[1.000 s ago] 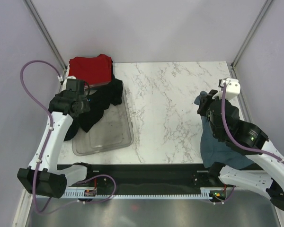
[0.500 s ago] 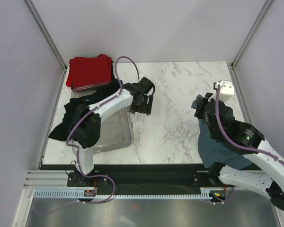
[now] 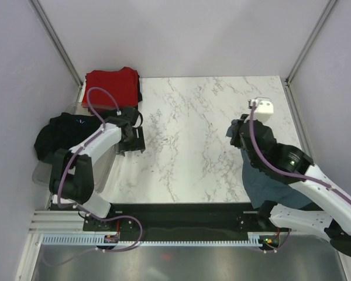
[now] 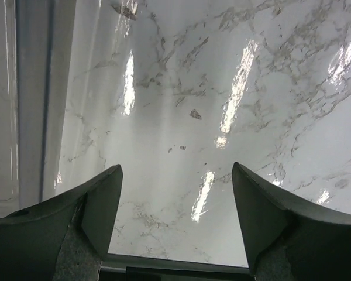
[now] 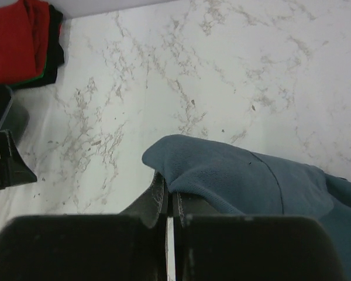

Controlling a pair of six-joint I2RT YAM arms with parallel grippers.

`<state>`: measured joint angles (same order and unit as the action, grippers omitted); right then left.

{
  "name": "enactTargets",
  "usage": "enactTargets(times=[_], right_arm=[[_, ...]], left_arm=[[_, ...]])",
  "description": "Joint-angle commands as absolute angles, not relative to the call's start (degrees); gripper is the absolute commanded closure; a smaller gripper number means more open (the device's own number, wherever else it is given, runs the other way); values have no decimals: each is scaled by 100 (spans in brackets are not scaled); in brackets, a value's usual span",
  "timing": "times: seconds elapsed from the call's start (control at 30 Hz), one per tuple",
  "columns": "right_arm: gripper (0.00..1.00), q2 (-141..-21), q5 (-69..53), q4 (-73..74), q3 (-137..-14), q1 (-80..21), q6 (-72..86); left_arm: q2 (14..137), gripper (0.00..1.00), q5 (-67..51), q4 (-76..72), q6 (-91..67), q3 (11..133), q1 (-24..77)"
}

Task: Fold and stack the t-shirts

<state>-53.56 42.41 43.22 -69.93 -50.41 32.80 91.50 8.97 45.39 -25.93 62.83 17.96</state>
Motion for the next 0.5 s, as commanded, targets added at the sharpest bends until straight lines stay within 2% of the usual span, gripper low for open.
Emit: enactTargets(times=[0.0,0.17,0.3,0.33,0.4,0.47], right_arm=[[100,-5870,3527,3780,-7382,-5063,3156],[100,-7106,2138,3533,-8532,-5071,2629],[100,-8338,1249,4033,-10699,-5071,2119],[100,-8567,1039,4278,-11880,-5080,1875],[100,-8973,836,4324,-12924,-5080,1619],[100,-9026,1141,4035,-13902,-5071,1460]], left_arm=[[8675,18,880,4342,-2355,5951,1610],[8263,19,467,4254,-2540,5704,1529],[7683,19,106,4157,-2864,5686,1529],[7551,19,45,4157,-2874,5730,1521],[7201,19,-113,4166,-2883,5792,1521],[6988,19,-184,4192,-2839,5836,1521]])
